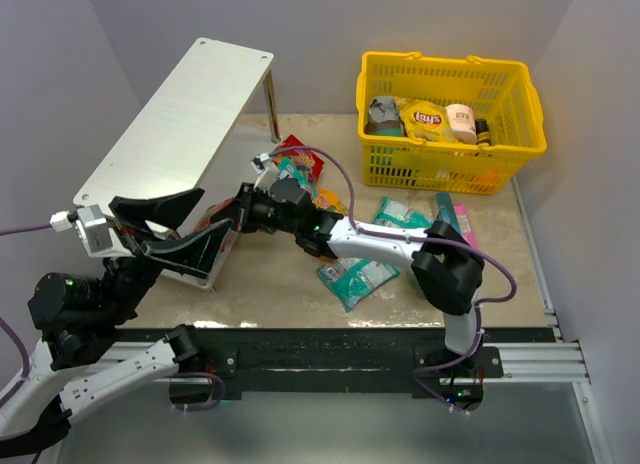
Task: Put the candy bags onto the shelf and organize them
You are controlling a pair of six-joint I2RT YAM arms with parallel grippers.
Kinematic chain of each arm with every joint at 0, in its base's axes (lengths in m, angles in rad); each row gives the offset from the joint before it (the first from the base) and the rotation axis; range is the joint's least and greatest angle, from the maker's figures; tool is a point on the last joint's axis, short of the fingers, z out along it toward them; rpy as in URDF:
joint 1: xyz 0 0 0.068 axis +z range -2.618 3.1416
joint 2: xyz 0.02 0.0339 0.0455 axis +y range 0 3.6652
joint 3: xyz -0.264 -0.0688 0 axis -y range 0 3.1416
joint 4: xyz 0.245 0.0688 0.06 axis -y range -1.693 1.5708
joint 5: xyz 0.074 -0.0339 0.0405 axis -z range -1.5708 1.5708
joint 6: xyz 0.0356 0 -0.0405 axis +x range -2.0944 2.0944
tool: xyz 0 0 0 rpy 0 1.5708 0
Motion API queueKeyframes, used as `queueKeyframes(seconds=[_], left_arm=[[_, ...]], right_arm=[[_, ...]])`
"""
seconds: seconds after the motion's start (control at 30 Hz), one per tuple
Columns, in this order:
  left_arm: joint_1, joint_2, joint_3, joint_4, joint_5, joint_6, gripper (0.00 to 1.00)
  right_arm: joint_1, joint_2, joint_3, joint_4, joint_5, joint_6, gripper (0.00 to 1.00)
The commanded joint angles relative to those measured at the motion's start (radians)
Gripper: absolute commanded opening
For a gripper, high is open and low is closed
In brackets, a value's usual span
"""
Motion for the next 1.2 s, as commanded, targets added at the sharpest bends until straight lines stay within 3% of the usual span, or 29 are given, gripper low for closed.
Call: queueKeyframes(seconds=[0.0,0.23,0.47,0.6,0.77,0.87,1.17], left_arm=[[-0.005,-0.010,0.032,-0.008,-0.028,0.014,1.00],[-0.005,-0.013,0.032,-0.038,-0.049,0.006,1.00],[-0.005,-0.016,0.027,-0.045,-0.060,0.003,0.99],[-0.005,-0.015,0.023,-0.050,-0.071,0.003,0.99],[-0.005,-0.010,0.018,-0.044,-0.088,0.003,0.99],[-0.005,-0.008,0.016,-0.045,-0.088,0.001,1.00],[-0.005,-0.008,0.010,-0.050,-0.103,0.003,1.00]], right_arm=[[0.001,0.098,0.088,0.091,-0.003,-0.013,0.00],[-0.002,0.246,0.115,0.033,-0.016,0.058,0.00],[-0.008,0.324,0.260,-0.204,0.017,-0.011,0.00],[-0.010,0.356,0.287,-0.219,0.004,0.007,0.03],[0.004,0.374,0.255,-0.166,0.030,0.188,0.06],[0.012,0.387,0.276,-0.202,0.080,0.188,0.08],[0.012,0.375,0.263,-0.238,0.048,0.167,0.43]])
